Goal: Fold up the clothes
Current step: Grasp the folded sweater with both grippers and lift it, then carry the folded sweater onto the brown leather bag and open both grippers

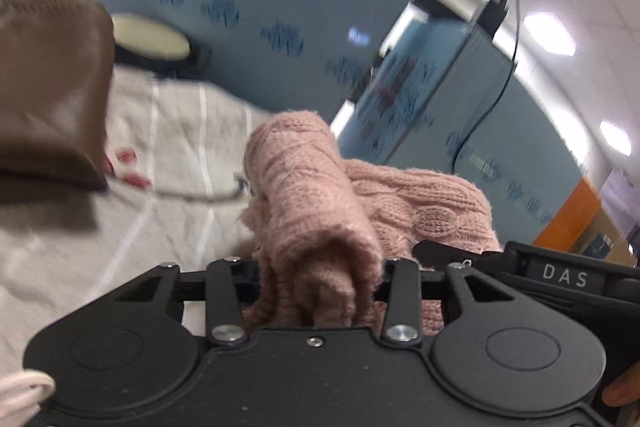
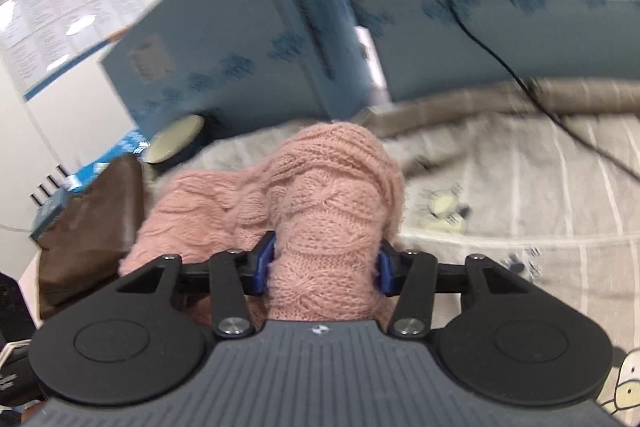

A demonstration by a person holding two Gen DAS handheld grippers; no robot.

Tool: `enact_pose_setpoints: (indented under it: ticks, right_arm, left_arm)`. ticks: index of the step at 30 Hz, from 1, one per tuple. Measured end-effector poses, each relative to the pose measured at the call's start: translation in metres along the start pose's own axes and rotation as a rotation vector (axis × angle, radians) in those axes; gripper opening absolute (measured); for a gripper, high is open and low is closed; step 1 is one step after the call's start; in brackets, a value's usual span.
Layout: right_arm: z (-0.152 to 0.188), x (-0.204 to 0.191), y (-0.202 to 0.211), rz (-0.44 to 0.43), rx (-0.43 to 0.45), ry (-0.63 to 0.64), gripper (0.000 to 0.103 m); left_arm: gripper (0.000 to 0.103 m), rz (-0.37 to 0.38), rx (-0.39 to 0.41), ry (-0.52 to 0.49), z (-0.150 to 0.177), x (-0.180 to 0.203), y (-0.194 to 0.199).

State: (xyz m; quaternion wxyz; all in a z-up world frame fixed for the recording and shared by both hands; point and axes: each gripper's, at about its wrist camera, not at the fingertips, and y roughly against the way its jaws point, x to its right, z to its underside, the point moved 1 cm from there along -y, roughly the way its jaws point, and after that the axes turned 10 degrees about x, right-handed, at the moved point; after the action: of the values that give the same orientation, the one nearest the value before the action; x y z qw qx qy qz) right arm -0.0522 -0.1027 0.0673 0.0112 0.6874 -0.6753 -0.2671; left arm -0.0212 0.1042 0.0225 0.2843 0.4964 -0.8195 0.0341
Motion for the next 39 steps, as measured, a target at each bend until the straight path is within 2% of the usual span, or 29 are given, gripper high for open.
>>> enact_pose_setpoints:
  ticks: [5, 9, 13, 18, 21, 24, 27, 29, 30, 31, 32, 33, 35, 39]
  right_arm:
    - [-0.015, -0.047, 0.015, -0.086, 0.066, 0.080, 0.044]
    - [-0.029, -0.086, 0.019, -0.224, 0.135, 0.110, 0.044]
    - [-0.040, -0.137, 0.006, -0.380, 0.158, 0.130, 0.044]
    - [-0.043, -0.204, -0.036, -0.497, 0.143, 0.190, 0.044]
    - [-0.039, -0.235, -0.071, -0.509, 0.117, 0.213, 0.044]
    - [-0.032, -0.256, -0.108, -0.484, 0.120, 0.255, 0.044]
    - [-0.019, -0.267, -0.148, -0.422, 0.060, 0.259, 0.044]
    - [-0.004, -0.268, -0.170, -0.369, 0.044, 0.303, 0.046]
    - [0.002, -0.265, -0.178, -0.354, 0.042, 0.318, 0.048]
    - [0.008, -0.261, -0.186, -0.342, 0.040, 0.330, 0.052]
    - [0.012, -0.257, -0.192, -0.333, 0.033, 0.336, 0.059]
    - [0.015, -0.254, -0.200, -0.327, 0.020, 0.336, 0.064]
    - [0.018, -0.249, -0.215, -0.324, -0.004, 0.322, 0.080]
    - [0.023, -0.240, -0.231, -0.332, -0.012, 0.265, 0.087]
  left_arm:
    - [0.041, -0.008, 0.157, -0.008, -0.030, -0.006, 0.041]
    - [0.041, -0.030, 0.318, -0.015, -0.062, -0.021, 0.084]
    - [0.041, -0.103, 0.483, -0.055, -0.094, -0.044, 0.125]
    - [0.041, -0.235, 0.598, -0.070, -0.122, -0.089, 0.153]
    - [0.041, -0.299, 0.604, -0.031, -0.131, -0.122, 0.144]
    - [0.042, -0.350, 0.583, 0.001, -0.138, -0.154, 0.123]
    - [0.053, -0.496, 0.502, 0.044, -0.138, -0.180, 0.090]
    - [0.069, -0.597, 0.479, 0.044, -0.132, -0.190, 0.075]
    - [0.075, -0.648, 0.468, 0.042, -0.129, -0.195, 0.067]
    - [0.087, -0.684, 0.469, 0.024, -0.125, -0.199, 0.062]
    - [0.093, -0.711, 0.464, 0.011, -0.122, -0.202, 0.059]
    - [0.093, -0.721, 0.455, 0.006, -0.120, -0.206, 0.055]
    - [0.095, -0.739, 0.439, 0.020, -0.117, -0.215, 0.049]
    - [0.098, -0.752, 0.447, -0.004, -0.114, -0.218, 0.041]
